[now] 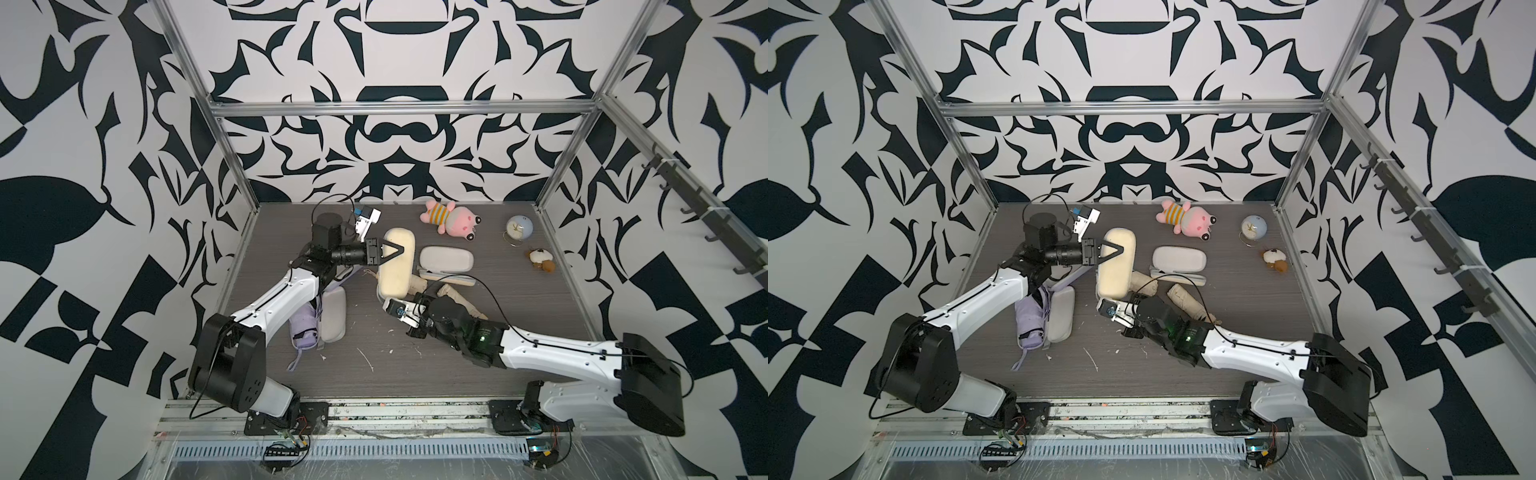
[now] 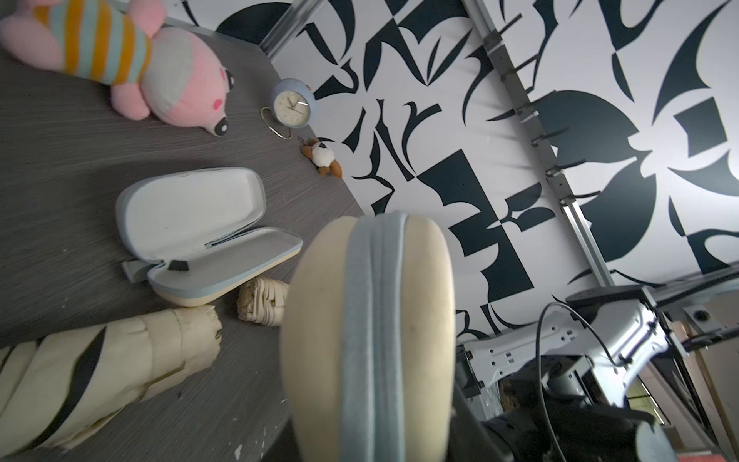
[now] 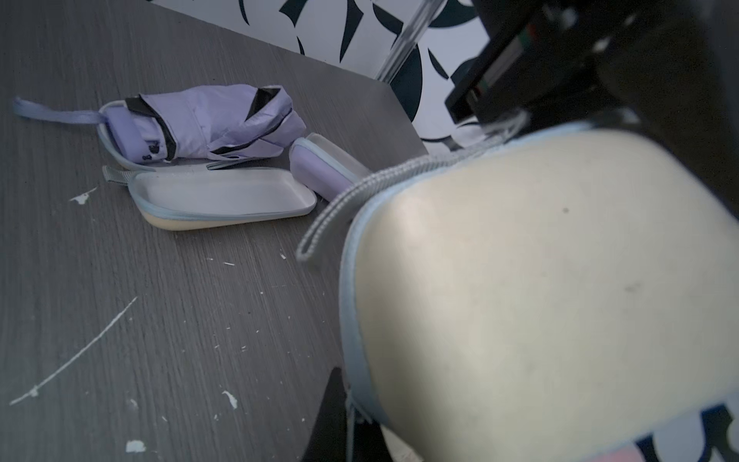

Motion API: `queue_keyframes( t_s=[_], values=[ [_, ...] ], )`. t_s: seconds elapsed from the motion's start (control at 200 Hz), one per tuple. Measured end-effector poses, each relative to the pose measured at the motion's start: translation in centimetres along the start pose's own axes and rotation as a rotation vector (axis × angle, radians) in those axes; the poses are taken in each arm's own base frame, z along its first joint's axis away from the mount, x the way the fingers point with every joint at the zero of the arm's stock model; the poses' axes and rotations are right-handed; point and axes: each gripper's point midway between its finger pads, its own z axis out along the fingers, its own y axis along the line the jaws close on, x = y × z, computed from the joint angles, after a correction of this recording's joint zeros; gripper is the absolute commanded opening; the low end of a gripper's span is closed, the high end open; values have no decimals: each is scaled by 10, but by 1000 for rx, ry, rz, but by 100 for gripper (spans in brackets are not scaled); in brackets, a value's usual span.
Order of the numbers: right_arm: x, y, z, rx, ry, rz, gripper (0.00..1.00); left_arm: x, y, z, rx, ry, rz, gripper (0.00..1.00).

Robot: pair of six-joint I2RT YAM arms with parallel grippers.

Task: Put umbrellas into zippered umbrella sleeves
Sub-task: Zip the zipper on the umbrella sleeve.

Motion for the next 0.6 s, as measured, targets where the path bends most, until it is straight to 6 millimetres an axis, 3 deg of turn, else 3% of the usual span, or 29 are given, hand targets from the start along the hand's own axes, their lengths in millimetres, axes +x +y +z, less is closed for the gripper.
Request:
queue_keyframes(
  t_s=[0.235,0.53,0.565,0.6],
  values=[
    [10,8,20,10,15,343,0,6,48,-1,-147,-205,-139,6],
    [9,8,34,43,-21,617,0,13,59,11,-183,-377,-193,9],
    [10,8,36,46,-21,647,11,13,60,13,-181,-381,-196,10],
    [12,7,37,38,-19,679,28,14,61,15,-183,-384,-199,12]
  ],
)
